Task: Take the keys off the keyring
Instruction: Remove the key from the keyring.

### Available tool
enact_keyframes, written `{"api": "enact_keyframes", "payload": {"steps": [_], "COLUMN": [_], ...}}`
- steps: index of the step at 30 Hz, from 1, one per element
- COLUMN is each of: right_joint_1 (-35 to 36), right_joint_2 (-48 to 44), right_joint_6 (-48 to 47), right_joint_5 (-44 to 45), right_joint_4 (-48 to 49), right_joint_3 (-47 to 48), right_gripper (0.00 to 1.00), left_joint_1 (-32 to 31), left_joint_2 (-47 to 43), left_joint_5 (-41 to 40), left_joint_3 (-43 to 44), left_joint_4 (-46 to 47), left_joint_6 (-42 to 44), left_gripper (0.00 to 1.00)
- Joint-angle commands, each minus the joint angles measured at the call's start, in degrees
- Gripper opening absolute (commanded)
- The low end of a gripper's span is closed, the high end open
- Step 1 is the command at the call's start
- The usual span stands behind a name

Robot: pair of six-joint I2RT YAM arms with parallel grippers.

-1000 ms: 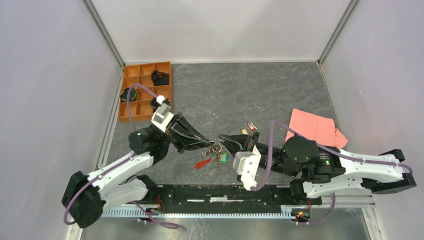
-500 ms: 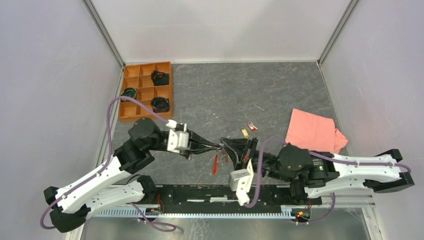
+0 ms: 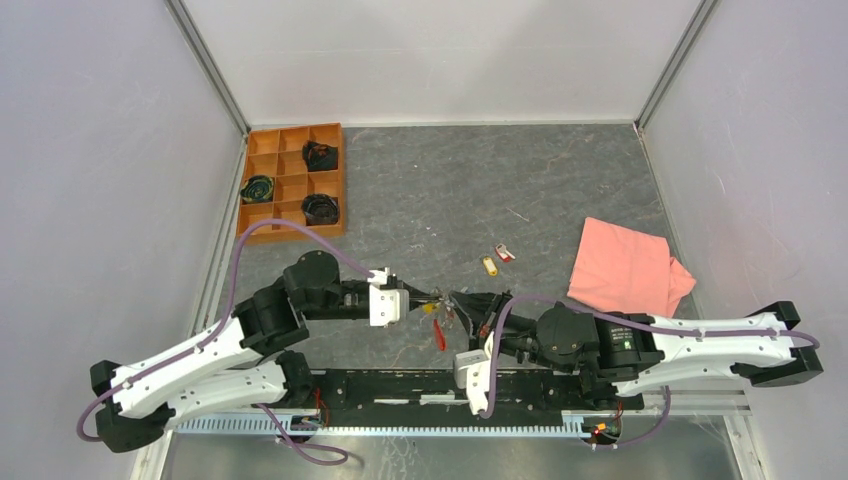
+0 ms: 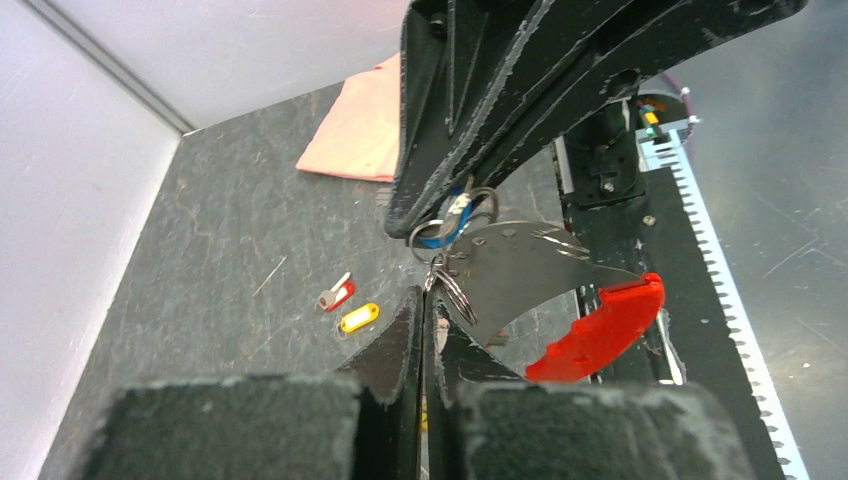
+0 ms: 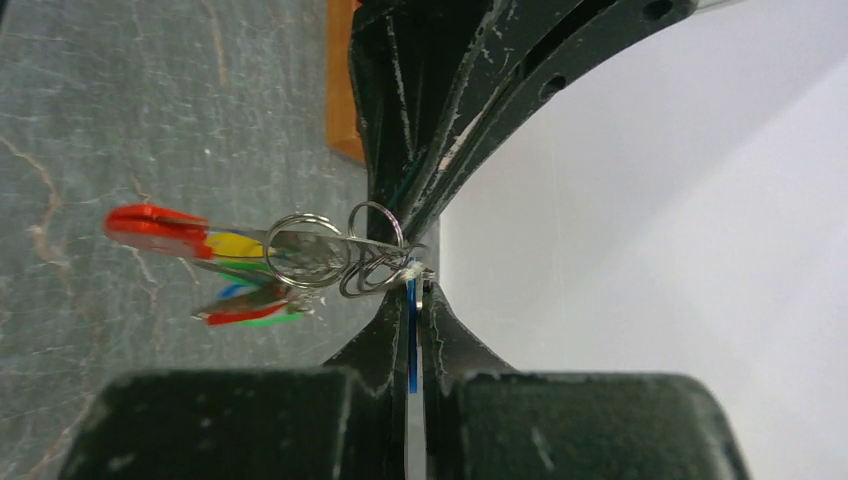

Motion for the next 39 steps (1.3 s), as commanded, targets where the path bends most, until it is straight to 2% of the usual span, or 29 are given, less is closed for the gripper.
{"api": "enact_keyframes", "payload": {"steps": [1, 9, 19, 31, 39], "right_joint_1": [0.34, 0.27, 0.07, 0.12, 0.17], "right_joint_2": [-0.62, 1.54, 2.17, -1.66, -2.57], "right_joint_6": [6.05, 10.86, 12.30, 11.33, 10.73], "right_joint_5": [-4.27, -2.62, 6.27, 1.59, -3.55], "right_joint_4": [2.16, 0.44, 8.98, 8.75, 9.09], "right_joint_3": [-0.60, -2.74, -5.24, -2.15, 0.65], "right_gripper": [0.00, 0.00, 0.00, 0.00, 0.00], "left_joint_1": [-0.23, -0.37, -0.41, -0.38, -0.31], "left_joint_2": [-2.00, -5.64, -9.63, -12.67, -11.37], "left_joint_5": [-7.81, -14.64, -6.97, -5.99, -4.31], "left_joint_3": [-2.58, -6.67, -9.96, -14.47, -15.25], "left_joint_4": [5.31, 12.96, 17.40, 28.51, 33.92], "left_joint_6": [3.34, 1.54, 0.18, -11.06, -19.44], "left_gripper": [0.02, 0.02, 0.02, 0.02, 0.02]}}
